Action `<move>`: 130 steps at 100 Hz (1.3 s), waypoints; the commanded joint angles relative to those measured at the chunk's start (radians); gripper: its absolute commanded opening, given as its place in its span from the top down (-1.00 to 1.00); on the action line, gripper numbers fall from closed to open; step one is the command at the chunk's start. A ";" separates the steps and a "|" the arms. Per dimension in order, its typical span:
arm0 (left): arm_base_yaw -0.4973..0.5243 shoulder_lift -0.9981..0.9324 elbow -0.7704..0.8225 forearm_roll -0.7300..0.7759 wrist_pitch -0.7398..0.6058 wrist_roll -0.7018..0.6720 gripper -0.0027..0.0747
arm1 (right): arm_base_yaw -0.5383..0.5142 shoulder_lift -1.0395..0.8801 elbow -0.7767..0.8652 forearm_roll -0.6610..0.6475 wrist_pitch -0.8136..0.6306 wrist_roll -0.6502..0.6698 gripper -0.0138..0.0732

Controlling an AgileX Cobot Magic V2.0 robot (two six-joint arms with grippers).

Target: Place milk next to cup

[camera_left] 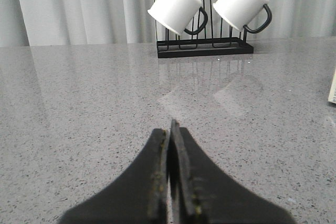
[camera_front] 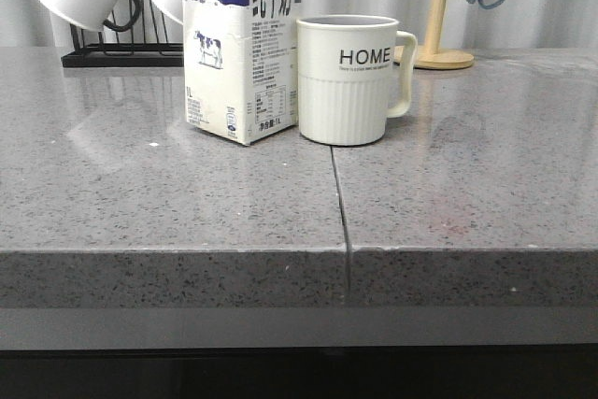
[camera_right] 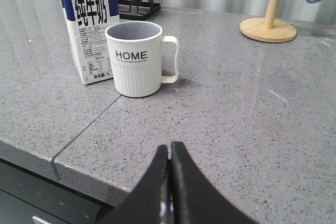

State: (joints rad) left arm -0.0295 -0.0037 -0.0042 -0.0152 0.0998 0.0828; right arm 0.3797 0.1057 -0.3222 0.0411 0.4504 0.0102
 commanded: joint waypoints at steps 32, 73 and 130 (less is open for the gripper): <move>0.000 -0.031 0.045 -0.002 -0.077 -0.008 0.98 | -0.025 0.013 -0.022 -0.013 -0.092 -0.005 0.83; 0.000 -0.031 0.045 -0.002 -0.077 -0.008 0.98 | -0.374 0.012 0.207 -0.014 -0.487 -0.005 0.83; 0.000 -0.031 0.045 -0.002 -0.077 -0.008 0.98 | -0.466 -0.135 0.341 -0.081 -0.434 0.010 0.83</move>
State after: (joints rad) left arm -0.0295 -0.0037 -0.0042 -0.0143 0.0998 0.0828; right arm -0.0807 -0.0101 0.0274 -0.0278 0.0841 0.0162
